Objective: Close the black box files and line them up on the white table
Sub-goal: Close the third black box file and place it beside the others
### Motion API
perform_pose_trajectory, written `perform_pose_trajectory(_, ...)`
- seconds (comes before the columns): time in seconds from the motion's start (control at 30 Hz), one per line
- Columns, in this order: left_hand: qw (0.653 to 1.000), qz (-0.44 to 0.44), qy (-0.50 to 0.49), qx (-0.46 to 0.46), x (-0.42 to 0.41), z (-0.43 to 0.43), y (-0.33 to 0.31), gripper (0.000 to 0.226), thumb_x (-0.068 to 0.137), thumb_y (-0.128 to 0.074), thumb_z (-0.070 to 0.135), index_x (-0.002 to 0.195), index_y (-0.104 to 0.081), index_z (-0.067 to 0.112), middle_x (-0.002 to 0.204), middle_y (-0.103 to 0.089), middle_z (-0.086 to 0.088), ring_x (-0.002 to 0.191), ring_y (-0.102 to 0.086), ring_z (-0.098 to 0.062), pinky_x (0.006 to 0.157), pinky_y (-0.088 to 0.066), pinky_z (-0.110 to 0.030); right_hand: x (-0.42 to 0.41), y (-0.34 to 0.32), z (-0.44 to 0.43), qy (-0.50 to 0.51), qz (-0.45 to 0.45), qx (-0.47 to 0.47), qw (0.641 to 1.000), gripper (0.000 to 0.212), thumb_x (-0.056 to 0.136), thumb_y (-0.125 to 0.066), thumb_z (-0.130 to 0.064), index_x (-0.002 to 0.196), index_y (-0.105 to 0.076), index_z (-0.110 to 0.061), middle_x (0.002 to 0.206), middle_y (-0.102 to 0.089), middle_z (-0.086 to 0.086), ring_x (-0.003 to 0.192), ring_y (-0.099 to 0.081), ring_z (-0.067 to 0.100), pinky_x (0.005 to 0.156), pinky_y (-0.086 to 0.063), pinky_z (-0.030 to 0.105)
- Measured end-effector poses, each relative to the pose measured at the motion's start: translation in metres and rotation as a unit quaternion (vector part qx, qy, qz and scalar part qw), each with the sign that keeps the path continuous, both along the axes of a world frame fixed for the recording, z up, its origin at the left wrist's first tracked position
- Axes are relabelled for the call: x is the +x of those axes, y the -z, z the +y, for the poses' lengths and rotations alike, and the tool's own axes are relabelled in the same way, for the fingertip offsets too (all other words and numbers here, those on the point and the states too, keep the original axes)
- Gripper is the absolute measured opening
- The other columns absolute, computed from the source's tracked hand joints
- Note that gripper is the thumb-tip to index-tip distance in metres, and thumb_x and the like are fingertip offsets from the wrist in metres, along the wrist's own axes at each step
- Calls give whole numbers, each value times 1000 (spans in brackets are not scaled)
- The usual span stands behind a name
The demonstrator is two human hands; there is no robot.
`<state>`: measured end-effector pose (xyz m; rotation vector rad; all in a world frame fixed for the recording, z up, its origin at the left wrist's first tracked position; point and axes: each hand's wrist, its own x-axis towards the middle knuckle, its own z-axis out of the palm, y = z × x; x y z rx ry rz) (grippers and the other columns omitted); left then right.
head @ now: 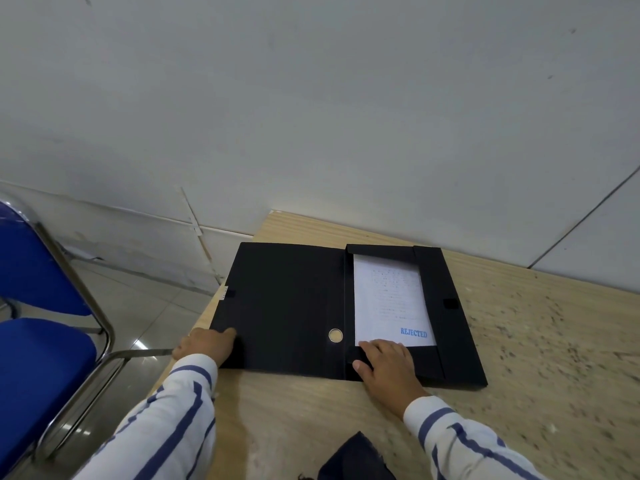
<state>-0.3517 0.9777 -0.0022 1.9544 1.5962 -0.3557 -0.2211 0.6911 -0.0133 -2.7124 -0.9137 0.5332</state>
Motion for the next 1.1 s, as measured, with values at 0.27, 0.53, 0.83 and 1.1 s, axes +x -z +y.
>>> perform_pose_trajectory(0.27,988,-109,72,-88,10,-25,-22,50,100,-31,45,130,-53,12,128,-58,-19,112,-56,-34,102,-41,-39,2,0,1,1,-15,-3,1000,46,96,-35,-46,136,-40,-25,136,-48,0,127,-39,20,113,-22,36)
perform_pose_trajectory(0.53,929,-278,-41,-241,26,-47,-22,59,89,-45,60,128,-50,16,125,-60,-10,117,-55,-34,107,-40,-51,3,1,-1,-3,-7,8,1000,47,95,-35,-47,137,-41,-25,136,-49,0,128,-38,20,114,-19,37)
perform_pose_trajectory(0.83,819,-442,-133,-341,37,-65,-23,36,91,-57,42,112,-57,12,114,-64,-11,107,-60,-33,102,-45,-53,2,-7,-10,7,8,27,1000,48,95,-38,-45,138,-40,-23,138,-47,0,130,-36,19,115,-16,36)
perform_pose_trajectory(1.1,769,-519,33,-372,56,-47,-95,16,77,-69,13,90,-62,11,94,-72,-11,88,-66,-27,83,-52,-41,8,-10,-24,59,30,119,991,51,94,-48,-39,140,-38,-19,145,-39,3,135,-30,19,114,-22,32)
